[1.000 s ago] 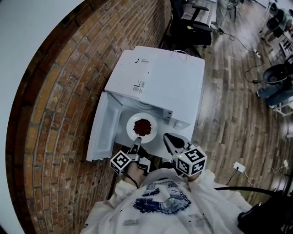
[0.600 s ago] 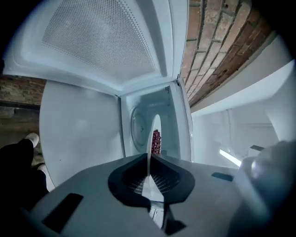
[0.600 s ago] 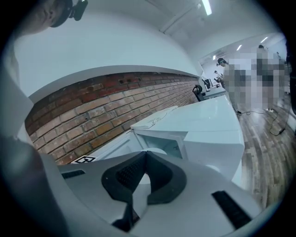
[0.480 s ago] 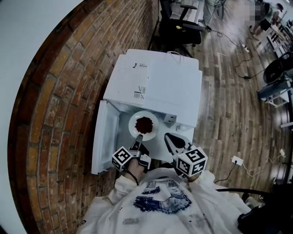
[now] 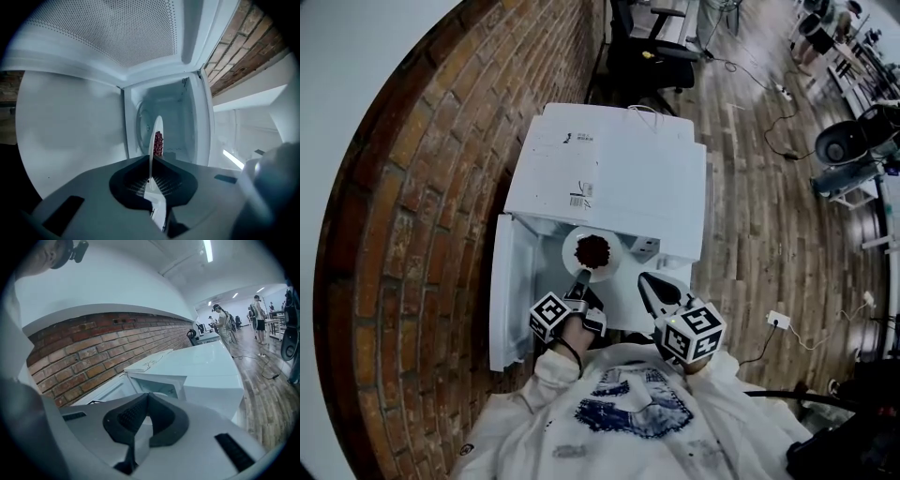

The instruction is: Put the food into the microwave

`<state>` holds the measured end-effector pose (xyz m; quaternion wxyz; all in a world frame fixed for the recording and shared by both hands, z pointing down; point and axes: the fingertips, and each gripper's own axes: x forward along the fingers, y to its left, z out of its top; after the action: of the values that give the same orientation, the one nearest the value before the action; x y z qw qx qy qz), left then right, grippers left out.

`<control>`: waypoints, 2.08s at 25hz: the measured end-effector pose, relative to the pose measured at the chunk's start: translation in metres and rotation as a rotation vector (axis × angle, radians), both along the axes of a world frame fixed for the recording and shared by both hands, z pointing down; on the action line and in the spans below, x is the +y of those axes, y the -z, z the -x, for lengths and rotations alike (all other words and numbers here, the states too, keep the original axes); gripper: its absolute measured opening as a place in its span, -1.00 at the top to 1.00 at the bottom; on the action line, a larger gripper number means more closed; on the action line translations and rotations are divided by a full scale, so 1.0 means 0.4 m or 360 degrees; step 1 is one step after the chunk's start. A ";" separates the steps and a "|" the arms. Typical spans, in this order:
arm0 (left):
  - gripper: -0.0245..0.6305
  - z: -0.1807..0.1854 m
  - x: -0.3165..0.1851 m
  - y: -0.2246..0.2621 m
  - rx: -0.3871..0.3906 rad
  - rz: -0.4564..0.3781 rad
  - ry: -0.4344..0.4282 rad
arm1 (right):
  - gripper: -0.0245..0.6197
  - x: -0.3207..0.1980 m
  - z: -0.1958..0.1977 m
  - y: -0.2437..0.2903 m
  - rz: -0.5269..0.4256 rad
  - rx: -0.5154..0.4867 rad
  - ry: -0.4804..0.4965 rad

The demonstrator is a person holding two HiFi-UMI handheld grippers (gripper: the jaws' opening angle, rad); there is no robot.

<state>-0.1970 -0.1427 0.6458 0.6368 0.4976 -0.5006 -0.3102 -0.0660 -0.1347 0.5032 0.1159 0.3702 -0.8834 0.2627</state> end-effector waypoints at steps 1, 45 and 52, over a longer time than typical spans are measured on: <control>0.88 0.002 -0.006 -0.005 0.0006 0.0002 0.0005 | 0.88 -0.001 -0.001 0.001 -0.0001 0.0002 -0.0009; 0.87 0.019 -0.201 -0.157 0.0113 0.0067 0.0144 | 0.88 -0.020 -0.067 -0.024 0.0041 0.0075 -0.0121; 0.87 0.011 -0.217 -0.153 0.0140 0.0054 0.0145 | 0.88 -0.017 -0.082 -0.022 0.0048 0.0075 -0.0141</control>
<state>-0.2015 -0.2294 0.7072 0.6519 0.4493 -0.4993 -0.3519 -0.0332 -0.1415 0.5122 0.1307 0.4134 -0.8591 0.2721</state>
